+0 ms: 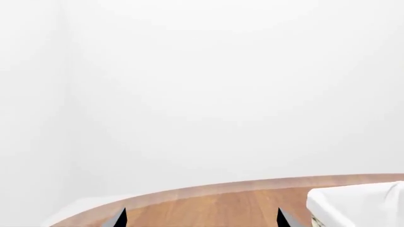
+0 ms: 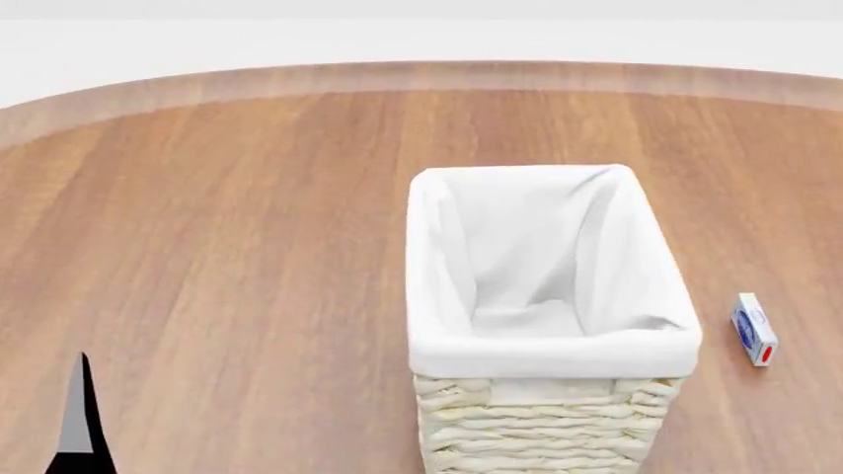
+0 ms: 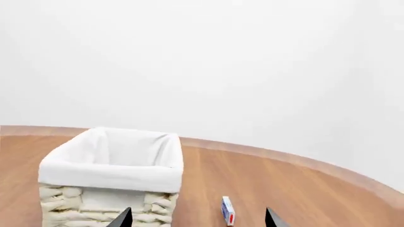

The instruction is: Pick up the alphabet soup and put it in the basket.

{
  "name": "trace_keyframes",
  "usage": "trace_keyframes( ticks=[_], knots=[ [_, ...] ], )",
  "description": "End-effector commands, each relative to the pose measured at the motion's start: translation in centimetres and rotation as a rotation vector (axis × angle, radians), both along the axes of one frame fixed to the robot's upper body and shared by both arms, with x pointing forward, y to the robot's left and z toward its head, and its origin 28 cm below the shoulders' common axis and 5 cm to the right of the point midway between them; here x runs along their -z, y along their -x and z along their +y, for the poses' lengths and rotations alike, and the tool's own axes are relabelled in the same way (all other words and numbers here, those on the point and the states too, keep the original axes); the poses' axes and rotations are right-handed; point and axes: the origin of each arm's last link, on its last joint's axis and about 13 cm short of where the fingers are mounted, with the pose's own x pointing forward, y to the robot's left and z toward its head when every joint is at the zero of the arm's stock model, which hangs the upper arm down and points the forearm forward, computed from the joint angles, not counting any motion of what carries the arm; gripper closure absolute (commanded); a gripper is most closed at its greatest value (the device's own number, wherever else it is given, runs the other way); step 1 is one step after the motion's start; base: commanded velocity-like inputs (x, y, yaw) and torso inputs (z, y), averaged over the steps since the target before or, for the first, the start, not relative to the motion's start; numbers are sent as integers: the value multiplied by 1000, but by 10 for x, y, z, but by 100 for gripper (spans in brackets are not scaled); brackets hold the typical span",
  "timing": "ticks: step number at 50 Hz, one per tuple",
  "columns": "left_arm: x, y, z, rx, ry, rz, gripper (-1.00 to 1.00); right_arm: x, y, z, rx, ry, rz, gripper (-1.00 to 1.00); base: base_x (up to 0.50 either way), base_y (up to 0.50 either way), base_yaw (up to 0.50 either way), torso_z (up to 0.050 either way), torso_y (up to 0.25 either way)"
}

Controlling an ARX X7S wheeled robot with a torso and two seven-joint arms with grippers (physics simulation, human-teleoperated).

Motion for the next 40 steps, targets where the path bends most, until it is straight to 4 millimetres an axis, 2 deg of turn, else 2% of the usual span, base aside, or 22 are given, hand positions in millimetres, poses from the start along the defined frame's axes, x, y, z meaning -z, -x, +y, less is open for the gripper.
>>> trace_keyframes(
  ticks=[1, 7, 8, 11, 12, 16, 17, 18, 24, 40],
  knots=[
    [0, -1, 1, -11, -3, -1, -100, 27, 45, -7, 61, 4, 52, -100, 0, 0, 0, 0, 0],
    [1, -1, 1, -12, -2, 3, -100, 35, 55, -8, 87, -28, 54, -100, 0, 0, 0, 0, 0],
    [1, -1, 1, -13, -4, 3, -100, 46, 59, -7, 94, -36, 59, -100, 0, 0, 0, 0, 0],
    [2, -2, 1, -14, -2, 6, -100, 47, 58, -6, 98, -44, 66, -100, 0, 0, 0, 0, 0],
    [2, -1, 1, -14, 0, 5, -100, 57, 61, -4, 103, -58, 67, -100, 0, 0, 0, 0, 0],
    [2, -1, 1, -17, -1, 6, -100, 67, 60, -1, 107, -62, 79, -100, 0, 0, 0, 0, 0],
    [2, -1, 1, -16, 0, 6, -100, 64, 59, 0, 105, -67, 81, -100, 0, 0, 0, 0, 0],
    [2, -1, 1, -17, -2, 8, -100, 73, 59, 1, 103, -65, 87, -100, 0, 0, 0, 0, 0],
    [4, -2, 1, -16, -1, 13, -100, 88, 56, 5, 117, -90, 99, -100, 0, 0, 0, 0, 0],
    [4, -2, 2, -21, 1, 18, -100, 116, 55, 13, 145, -129, 120, -100, 0, 0, 0, 0, 0]
  ],
)
